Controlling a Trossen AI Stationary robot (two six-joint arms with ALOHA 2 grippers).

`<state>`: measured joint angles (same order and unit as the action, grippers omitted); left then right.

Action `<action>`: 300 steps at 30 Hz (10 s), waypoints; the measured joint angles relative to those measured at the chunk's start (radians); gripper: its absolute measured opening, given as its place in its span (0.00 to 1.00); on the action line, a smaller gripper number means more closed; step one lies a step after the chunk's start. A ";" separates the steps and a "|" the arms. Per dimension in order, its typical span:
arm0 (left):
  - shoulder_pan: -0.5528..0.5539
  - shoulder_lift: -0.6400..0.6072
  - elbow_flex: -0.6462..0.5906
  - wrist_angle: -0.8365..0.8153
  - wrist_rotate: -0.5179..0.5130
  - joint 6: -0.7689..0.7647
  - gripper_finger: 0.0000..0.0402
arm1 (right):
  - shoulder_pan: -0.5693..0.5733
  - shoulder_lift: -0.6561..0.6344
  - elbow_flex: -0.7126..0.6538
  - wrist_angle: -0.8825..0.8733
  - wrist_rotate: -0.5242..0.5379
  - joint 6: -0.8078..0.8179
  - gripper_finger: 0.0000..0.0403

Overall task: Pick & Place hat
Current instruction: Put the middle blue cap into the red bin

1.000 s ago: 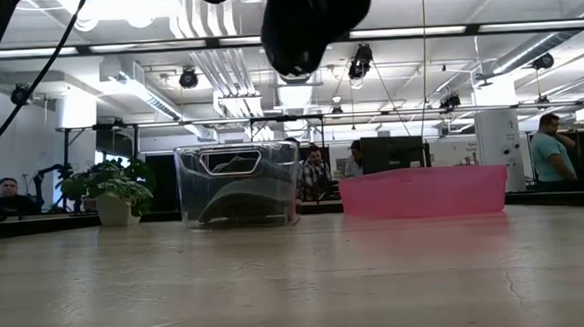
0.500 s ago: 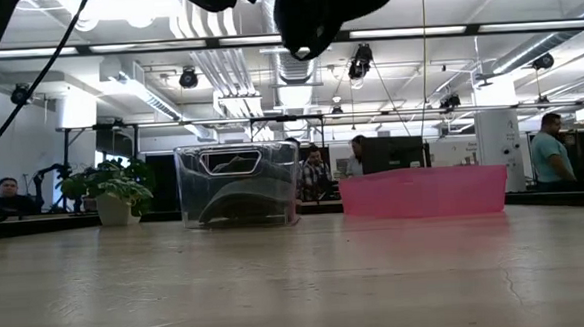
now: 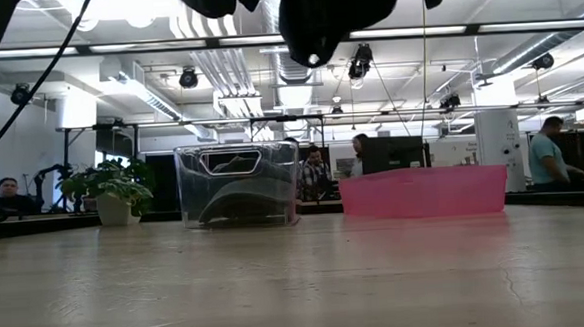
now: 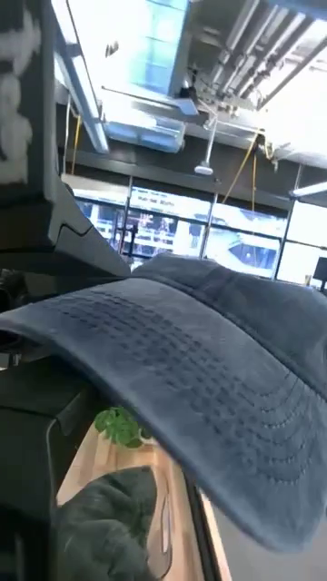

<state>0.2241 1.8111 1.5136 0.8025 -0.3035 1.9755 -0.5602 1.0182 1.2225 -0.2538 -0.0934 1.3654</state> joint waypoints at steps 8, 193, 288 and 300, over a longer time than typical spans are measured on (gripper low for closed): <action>-0.005 -0.002 -0.048 -0.019 -0.037 -0.173 0.03 | -0.005 0.040 0.017 -0.003 0.011 -0.145 0.24; -0.076 -0.204 -0.061 -1.133 0.605 -2.295 0.42 | 1.055 0.588 0.377 -0.673 1.171 -2.554 0.03; -0.009 -0.509 -0.063 -1.307 0.080 -1.974 0.42 | 0.470 0.483 -0.558 -0.115 1.076 0.734 0.03; -0.009 -0.456 -0.064 -1.298 0.079 -2.000 0.42 | 0.411 0.480 -0.581 0.296 0.780 0.240 0.03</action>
<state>0.2150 1.3546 1.4498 -0.4959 -0.2242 -0.0243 -0.1492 1.4986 0.6415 0.0421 0.6870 1.6053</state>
